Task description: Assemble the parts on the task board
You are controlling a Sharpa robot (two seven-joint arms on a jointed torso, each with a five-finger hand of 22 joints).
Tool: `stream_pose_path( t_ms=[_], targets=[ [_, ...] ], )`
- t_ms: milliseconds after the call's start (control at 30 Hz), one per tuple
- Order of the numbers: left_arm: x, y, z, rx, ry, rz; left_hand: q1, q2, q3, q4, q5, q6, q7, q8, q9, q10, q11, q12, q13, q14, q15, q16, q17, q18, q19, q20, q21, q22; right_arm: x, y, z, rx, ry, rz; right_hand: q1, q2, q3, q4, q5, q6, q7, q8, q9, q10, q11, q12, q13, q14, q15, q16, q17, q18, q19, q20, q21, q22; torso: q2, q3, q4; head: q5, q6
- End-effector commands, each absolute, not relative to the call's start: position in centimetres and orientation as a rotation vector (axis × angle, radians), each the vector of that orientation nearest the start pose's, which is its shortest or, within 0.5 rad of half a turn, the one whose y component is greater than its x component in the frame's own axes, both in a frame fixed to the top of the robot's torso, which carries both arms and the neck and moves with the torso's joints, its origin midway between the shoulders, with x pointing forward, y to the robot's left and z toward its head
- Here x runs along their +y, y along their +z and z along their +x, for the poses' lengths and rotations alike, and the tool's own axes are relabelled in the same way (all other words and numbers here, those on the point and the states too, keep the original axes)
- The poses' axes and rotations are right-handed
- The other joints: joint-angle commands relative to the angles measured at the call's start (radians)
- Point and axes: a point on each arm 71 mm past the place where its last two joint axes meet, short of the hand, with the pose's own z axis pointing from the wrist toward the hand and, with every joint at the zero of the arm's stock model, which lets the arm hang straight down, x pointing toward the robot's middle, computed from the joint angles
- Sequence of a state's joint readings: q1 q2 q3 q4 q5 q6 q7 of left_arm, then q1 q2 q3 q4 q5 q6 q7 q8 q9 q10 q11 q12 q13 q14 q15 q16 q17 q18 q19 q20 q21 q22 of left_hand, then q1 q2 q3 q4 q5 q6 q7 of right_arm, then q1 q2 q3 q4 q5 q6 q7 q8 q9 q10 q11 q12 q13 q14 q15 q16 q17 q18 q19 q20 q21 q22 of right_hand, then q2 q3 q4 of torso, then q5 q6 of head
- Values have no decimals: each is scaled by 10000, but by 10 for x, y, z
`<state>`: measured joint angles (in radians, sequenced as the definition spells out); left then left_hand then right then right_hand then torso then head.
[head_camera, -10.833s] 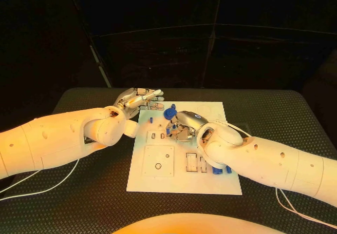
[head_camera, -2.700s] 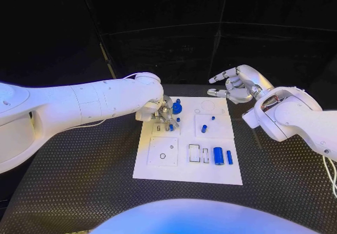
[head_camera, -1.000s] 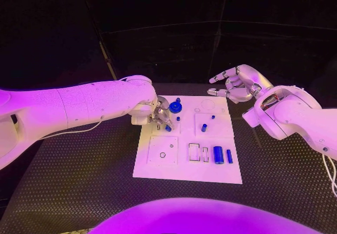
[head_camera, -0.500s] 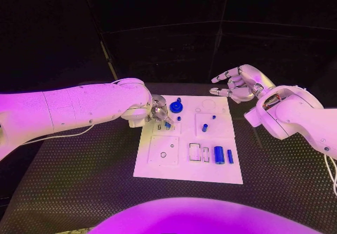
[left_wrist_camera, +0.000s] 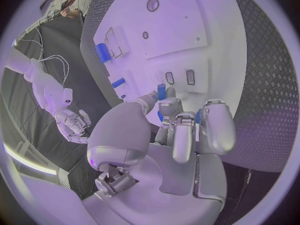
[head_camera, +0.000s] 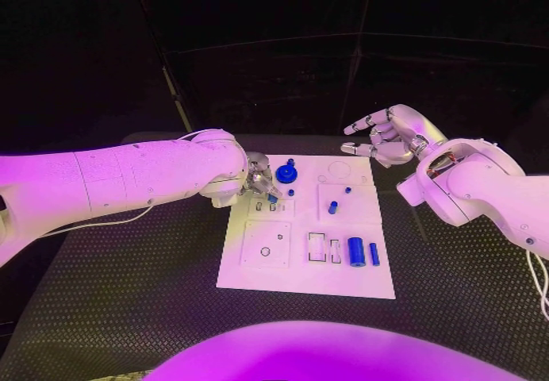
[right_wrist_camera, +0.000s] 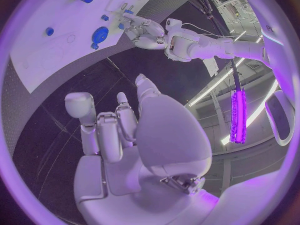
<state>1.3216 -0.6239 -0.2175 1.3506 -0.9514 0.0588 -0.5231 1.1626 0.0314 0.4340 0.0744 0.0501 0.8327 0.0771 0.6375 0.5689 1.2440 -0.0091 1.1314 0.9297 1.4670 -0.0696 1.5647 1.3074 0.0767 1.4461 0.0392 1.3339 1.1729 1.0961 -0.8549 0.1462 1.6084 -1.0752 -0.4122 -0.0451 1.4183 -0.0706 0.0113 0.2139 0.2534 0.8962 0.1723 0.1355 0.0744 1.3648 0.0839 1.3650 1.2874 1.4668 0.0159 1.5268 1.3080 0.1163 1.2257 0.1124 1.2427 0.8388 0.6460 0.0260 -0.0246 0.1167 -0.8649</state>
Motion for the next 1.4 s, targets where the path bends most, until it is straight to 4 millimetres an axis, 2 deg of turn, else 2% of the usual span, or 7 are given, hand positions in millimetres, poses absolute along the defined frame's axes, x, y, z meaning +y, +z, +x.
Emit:
stream_pose_path(
  t_ms=[33,367,1000,1400],
  targets=[
    [162,-236,505,23290,-3789,-1807,-19,51,1649,-1546,62,-25,-73,43,26,89,13,40,7,1024,-33,29,2582,-18,43,-40,25,31,-189,-153,478,15732,9874,2851,-108,3,-23,18,51,-65,-24,33,-16,-31,-9,-43,-4,758,-96,-68,1482,154,-68,-1,-65,-9,5,0,6,13,-14],
    [159,-242,504,23445,-3741,-1770,-38,33,1673,-1540,62,-25,-77,58,38,68,11,9,-38,1024,-33,28,2581,-12,34,-41,4,0,-188,-153,479,15703,9892,2843,-131,11,-37,40,47,-65,-24,40,-17,-56,-10,-68,-40,747,-96,-90,1435,169,-105,-2,-106,-92,7,7,3,21,-78],
    [160,-246,499,23825,-3490,-1164,-53,-18,1830,-1571,68,-37,-92,121,91,35,-4,-42,-119,1015,-43,8,2548,-13,34,-46,2,12,-191,-154,480,15744,9740,2956,-145,7,-50,52,45,-62,-25,46,-17,-43,-10,-54,-21,748,-95,-89,1439,168,-105,-2,-108,-91,1,2,11,-7,-78],
    [162,-247,499,23929,-3353,-981,-81,-66,1917,-1584,65,-50,-93,158,123,9,-6,-87,-190,1015,-46,8,2548,-13,32,-50,-6,9,-190,-155,480,15763,9746,2951,-145,7,-50,52,45,-62,-25,46,-17,-43,-10,-54,-21,748,-95,-89,1439,168,-105,-2,-108,-91,2,7,3,26,-78]
  ],
)
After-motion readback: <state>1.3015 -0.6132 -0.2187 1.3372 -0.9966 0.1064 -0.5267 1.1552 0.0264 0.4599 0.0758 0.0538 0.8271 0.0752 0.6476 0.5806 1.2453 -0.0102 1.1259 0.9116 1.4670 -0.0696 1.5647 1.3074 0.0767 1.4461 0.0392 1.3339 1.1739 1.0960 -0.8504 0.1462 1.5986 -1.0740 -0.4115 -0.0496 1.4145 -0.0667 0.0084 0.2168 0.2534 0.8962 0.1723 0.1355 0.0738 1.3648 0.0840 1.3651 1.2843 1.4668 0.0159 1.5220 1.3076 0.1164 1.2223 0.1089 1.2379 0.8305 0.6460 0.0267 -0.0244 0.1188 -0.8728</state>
